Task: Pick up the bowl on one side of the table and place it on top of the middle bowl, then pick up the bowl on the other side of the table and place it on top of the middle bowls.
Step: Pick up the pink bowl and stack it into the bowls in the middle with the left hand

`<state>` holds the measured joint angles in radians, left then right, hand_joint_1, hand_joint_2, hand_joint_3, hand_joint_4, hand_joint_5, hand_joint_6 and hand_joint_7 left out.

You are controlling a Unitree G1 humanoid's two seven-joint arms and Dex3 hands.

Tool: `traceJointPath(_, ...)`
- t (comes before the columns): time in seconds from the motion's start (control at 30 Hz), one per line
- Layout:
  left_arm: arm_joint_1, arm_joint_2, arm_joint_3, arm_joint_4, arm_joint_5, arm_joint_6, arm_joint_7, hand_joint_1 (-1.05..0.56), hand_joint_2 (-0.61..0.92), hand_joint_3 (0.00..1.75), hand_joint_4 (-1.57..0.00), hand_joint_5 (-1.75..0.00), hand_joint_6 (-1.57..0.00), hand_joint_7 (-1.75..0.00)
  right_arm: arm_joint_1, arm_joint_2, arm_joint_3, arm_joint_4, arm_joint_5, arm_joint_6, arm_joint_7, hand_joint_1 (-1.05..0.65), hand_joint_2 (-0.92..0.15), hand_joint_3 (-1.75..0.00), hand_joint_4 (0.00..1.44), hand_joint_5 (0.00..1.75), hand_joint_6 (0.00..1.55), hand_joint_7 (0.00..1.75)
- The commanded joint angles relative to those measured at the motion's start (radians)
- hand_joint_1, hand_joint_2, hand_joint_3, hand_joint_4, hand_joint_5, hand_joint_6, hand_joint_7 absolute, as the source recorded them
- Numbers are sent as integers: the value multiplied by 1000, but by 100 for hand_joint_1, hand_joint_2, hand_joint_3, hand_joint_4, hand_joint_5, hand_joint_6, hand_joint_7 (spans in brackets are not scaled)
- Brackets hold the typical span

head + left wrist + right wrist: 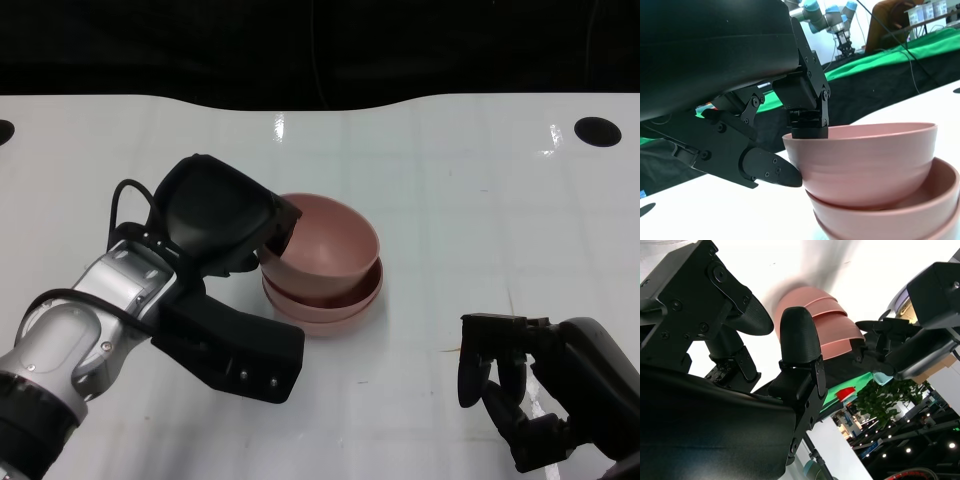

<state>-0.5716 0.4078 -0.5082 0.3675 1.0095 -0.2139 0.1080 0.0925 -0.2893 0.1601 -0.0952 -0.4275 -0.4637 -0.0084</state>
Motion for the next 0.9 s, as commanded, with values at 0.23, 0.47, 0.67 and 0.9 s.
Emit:
traceJointPath(0.23,76,18,-1,1,-37,22,-42,-35,92,11,-77,-46,-78,-3,9,-2,-5,-11,1,7,4,-7,-17,-162,95,175,78,160)
traceJointPath(0.47,110,23,9,-29,-55,22,-54,-49,92,13,-53,-12,-45,0,5,-3,-6,-10,4,8,6,-7,-17,-163,95,175,78,159)
traceJointPath(0.67,157,30,33,-109,-59,57,-65,-68,92,25,-16,0,-17,0,6,-1,-6,-7,5,4,6,-7,-16,-162,95,175,78,159)
traceJointPath(0.9,246,46,108,-248,-115,79,-77,-72,92,30,-9,-1,-13,-1,3,-1,-5,-5,0,3,3,-7,-16,-163,96,175,79,159)
